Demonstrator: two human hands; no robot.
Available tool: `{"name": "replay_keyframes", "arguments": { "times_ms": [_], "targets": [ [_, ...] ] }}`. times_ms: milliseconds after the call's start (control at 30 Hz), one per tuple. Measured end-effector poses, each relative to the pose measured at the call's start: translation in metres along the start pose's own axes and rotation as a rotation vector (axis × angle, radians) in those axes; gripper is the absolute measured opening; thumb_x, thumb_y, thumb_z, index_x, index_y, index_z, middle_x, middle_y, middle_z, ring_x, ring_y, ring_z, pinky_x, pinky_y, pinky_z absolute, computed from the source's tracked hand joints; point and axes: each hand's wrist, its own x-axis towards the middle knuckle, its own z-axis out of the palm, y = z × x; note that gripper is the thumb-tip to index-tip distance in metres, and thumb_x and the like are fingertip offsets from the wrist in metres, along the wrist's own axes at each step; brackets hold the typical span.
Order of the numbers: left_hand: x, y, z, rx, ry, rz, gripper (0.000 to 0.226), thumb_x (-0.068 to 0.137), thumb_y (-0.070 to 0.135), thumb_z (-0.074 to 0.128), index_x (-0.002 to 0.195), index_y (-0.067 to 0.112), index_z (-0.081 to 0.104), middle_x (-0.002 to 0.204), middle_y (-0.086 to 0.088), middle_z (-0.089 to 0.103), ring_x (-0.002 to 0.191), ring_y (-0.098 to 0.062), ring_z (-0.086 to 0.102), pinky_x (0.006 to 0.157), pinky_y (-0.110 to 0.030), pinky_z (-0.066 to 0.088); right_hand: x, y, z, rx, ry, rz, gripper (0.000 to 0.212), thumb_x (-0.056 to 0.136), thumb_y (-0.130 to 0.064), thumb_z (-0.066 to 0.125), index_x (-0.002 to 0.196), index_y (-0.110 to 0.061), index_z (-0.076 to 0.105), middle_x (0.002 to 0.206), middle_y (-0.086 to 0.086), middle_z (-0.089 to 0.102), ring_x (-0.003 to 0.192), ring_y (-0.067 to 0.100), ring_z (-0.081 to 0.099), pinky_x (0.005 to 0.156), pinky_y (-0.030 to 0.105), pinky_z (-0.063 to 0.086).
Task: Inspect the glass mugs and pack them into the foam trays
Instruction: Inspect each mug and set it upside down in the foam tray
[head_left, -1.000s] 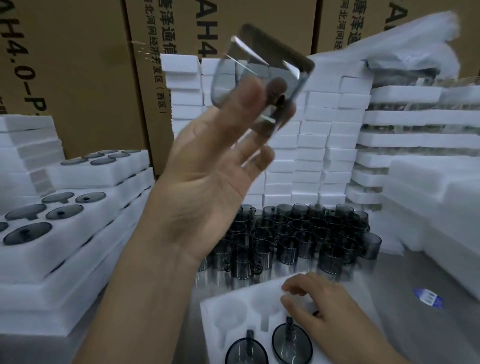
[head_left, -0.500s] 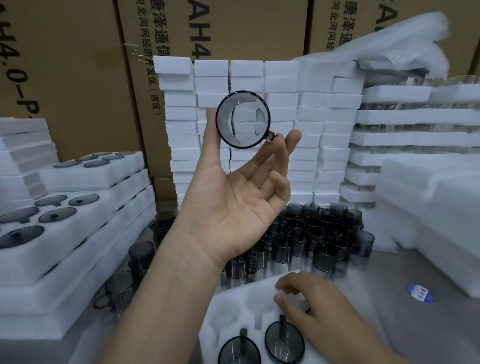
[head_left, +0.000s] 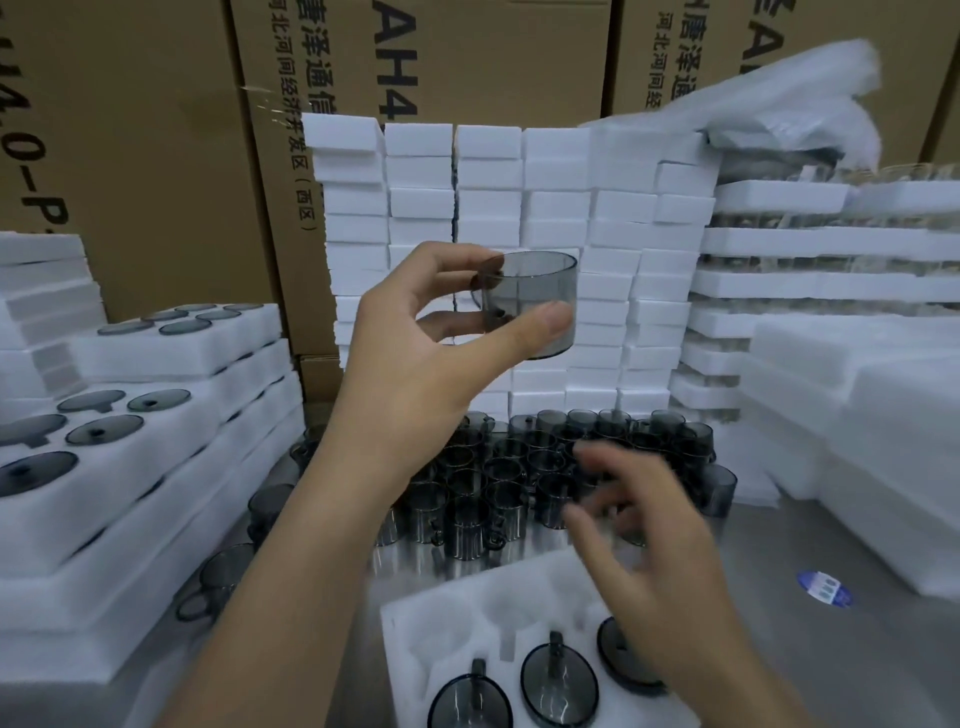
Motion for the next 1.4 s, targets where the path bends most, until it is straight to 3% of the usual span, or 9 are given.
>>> {"name": "replay_keyframes", "arguments": {
  "times_ms": [133,367,633,733,900,1100,1200,1300,1400],
  "targets": [
    [0.0,0.001,-0.006,0.136,0.054,0.026,0.05,0.073,0.053,0.094,0.114,0.034,0.072,0.118,0.024,0.071,0.093,-0.01,0.079,0.075,-0.018,0.057,0.058,-0.045,-0.021,0.082,0.188,-0.209,0.083,0.09,-0.027,0.083,0.157,-0.042,0.036,0.143,-0.023,0.047,0.109,0.013,0.066,0.082,0.018,0.054],
    [-0.002,0.007,-0.008,0.313,0.118,0.096,0.054,0.071,0.066,0.088,0.113,0.039,0.067,0.116,0.02,0.069,0.099,-0.01,0.076,0.076,-0.036,0.061,0.103,-0.081,-0.028,-0.001,0.068,-0.339,0.053,0.091,-0.023,0.08,0.14,-0.033,0.061,0.135,-0.02,0.06,0.119,0.005,0.062,0.092,0.017,0.05],
    [0.007,0.012,-0.043,0.425,-0.135,0.325,0.064,0.088,0.024,0.087,0.144,0.033,0.057,0.133,0.01,0.066,0.112,-0.023,0.071,0.073,-0.03,0.057,0.109,-0.077,-0.04,0.222,0.025,-0.324,0.057,0.094,-0.027,0.081,0.144,-0.037,0.055,0.14,-0.026,0.063,0.124,0.002,0.066,0.095,0.026,0.056],
    [0.007,0.01,-0.043,0.448,-0.126,0.375,0.057,0.09,0.023,0.086,0.14,0.028,0.06,0.135,0.011,0.067,0.123,-0.022,0.067,0.082,-0.039,0.061,0.109,-0.073,-0.041,0.243,-0.023,-0.295,0.062,0.094,-0.028,0.082,0.148,-0.038,0.054,0.143,-0.025,0.062,0.126,0.002,0.065,0.097,0.032,0.057],
    [0.003,0.013,-0.04,0.606,-0.105,0.425,0.052,0.085,0.03,0.086,0.131,0.031,0.062,0.136,0.017,0.063,0.132,-0.012,0.059,0.089,-0.029,0.056,0.105,-0.074,-0.043,0.094,0.02,-0.31,0.075,0.092,-0.028,0.084,0.155,-0.041,0.045,0.148,-0.026,0.052,0.133,0.004,0.057,0.1,0.028,0.053],
    [-0.003,0.029,-0.028,0.547,-0.134,0.593,0.061,0.085,0.025,0.087,0.134,0.03,0.052,0.137,0.007,0.062,0.135,-0.025,0.058,0.092,-0.043,0.057,0.103,-0.083,-0.053,0.04,0.084,-0.407,0.059,0.094,-0.023,0.084,0.145,-0.031,0.055,0.138,-0.022,0.063,0.131,0.01,0.061,0.101,0.034,0.053],
    [-0.002,0.029,-0.03,0.493,-0.175,0.548,0.071,0.084,0.026,0.088,0.142,0.031,0.047,0.144,0.009,0.06,0.14,-0.023,0.056,0.097,-0.042,0.056,0.103,-0.085,-0.058,0.171,0.07,-0.396,0.061,0.091,-0.025,0.085,0.143,-0.029,0.054,0.138,-0.018,0.066,0.135,0.011,0.061,0.104,0.041,0.053],
    [-0.002,0.021,-0.03,0.49,-0.157,0.477,0.059,0.089,0.022,0.088,0.141,0.023,0.059,0.14,0.013,0.066,0.139,-0.017,0.058,0.1,-0.043,0.057,0.104,-0.082,-0.057,0.254,0.001,-0.36,0.059,0.092,-0.029,0.084,0.142,-0.028,0.053,0.138,-0.015,0.066,0.135,0.012,0.061,0.107,0.046,0.053],
    [-0.001,0.016,-0.031,0.562,-0.141,0.453,0.054,0.088,0.025,0.086,0.137,0.026,0.065,0.134,0.017,0.068,0.135,-0.012,0.061,0.098,-0.039,0.057,0.104,-0.078,-0.053,0.185,-0.027,-0.281,0.062,0.091,-0.039,0.082,0.145,-0.037,0.051,0.137,-0.022,0.064,0.135,0.004,0.058,0.106,0.041,0.051]
  ]
}}
